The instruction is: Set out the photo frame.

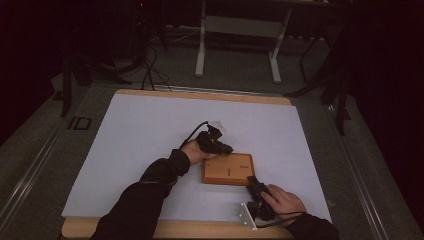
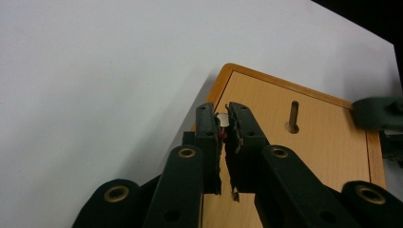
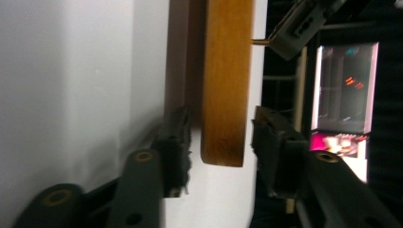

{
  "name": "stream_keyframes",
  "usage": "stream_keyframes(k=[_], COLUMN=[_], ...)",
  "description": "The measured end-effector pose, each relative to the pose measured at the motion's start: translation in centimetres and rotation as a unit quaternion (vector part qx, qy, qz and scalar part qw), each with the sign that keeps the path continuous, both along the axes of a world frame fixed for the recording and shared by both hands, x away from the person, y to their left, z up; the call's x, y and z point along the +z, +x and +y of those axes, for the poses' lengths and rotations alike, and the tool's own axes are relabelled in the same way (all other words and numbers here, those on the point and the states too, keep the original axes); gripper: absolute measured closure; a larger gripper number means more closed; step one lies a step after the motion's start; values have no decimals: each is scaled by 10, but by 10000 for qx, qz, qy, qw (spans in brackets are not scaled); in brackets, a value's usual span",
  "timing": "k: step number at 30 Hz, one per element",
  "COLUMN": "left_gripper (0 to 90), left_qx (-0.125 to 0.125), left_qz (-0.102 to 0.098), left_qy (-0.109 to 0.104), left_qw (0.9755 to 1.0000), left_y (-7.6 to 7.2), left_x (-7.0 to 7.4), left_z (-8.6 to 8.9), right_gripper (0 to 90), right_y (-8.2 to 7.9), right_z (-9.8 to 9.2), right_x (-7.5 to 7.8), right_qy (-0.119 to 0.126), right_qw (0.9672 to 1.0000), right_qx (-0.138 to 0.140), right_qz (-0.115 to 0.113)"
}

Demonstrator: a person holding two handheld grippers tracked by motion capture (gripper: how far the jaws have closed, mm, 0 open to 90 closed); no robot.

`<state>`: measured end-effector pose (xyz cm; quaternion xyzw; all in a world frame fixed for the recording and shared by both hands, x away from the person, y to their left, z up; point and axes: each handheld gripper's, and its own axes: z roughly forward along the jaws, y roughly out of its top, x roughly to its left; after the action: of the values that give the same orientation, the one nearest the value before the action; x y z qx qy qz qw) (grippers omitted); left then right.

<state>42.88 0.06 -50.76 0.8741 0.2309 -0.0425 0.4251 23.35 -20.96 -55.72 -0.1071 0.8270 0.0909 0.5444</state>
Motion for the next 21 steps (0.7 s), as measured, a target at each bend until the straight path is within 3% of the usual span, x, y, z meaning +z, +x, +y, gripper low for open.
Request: stream_keyframes(k=[3,12,17,21], left_gripper=[843,834,664,598], left_qx=[-14,-46,-3,80], left_qz=[-12,-235,-498,-636], left_qy=[3,121,95,4], left_qw=[10000,9996,9987,9979], left_y=[0,-4,-10,-16], left_x=[0,2,9,13], left_z=[0,-2,6,17], right_gripper=[651,670,679,684], right_y=[2,6,10,15], right_z=[1,-1,-6,-7], right_x=[-5,-1,7,17], right_qy=[-183,-78,143,167], right_qw=[9997,10000,9997,9992], right_qx=[1,0,80,125], right_qz=[-143,21,162,326])
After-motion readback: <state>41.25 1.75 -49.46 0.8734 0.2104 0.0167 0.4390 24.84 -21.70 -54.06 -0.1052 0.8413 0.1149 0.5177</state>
